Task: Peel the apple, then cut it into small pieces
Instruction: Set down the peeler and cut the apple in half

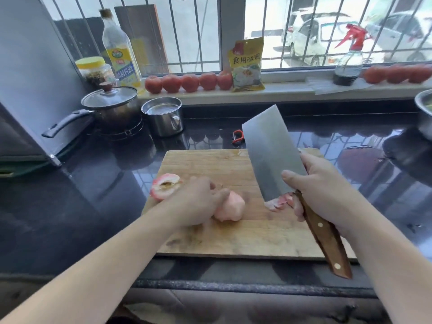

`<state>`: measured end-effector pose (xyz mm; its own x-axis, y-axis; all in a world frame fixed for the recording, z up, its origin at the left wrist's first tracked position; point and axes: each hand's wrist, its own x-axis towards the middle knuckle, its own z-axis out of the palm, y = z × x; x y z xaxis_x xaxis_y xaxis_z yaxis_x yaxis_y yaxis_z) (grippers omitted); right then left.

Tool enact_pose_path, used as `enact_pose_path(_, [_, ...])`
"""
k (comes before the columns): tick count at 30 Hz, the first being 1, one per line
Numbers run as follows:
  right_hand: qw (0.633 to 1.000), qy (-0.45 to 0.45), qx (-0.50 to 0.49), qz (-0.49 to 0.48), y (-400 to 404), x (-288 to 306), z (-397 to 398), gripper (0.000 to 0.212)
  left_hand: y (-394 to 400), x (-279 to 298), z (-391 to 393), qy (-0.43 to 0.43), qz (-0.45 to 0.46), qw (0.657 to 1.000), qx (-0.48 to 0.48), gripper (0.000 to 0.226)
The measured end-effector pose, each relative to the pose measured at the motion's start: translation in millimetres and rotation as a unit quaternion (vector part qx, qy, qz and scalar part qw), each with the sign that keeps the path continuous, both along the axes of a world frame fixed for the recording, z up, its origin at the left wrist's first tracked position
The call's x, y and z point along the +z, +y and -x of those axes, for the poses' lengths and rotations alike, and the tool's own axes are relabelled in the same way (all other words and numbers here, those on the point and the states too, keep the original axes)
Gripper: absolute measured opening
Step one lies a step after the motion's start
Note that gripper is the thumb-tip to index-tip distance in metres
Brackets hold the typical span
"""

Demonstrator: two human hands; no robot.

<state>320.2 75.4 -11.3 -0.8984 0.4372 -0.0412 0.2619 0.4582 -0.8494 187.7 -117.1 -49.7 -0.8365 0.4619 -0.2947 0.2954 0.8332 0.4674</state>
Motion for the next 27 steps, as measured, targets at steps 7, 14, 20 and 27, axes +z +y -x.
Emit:
enact_pose_path(7, [0.997, -0.043, 0.043, -0.038, -24, 11, -4, 0.016, -25, -32, -19, 0.081, -0.192, 0.974, -0.090, 0.047])
enact_pose_path(14, [0.948, -0.138, 0.066, -0.278, -53, 24, 1, 0.005, -7, -55, -32, 0.188, -0.213, 0.959, -0.007, 0.044])
enact_pose_path(20, [0.924, -0.187, 0.084, -0.322, -63, 20, -5, 0.020, -20, -61, -32, 0.201, -0.300, 0.932, -0.013, 0.031])
enact_pose_path(27, [0.942, -0.168, 0.069, -0.282, -67, 10, 0, 0.015, -17, -62, -28, 0.281, -0.329, 0.899, -0.068, 0.025])
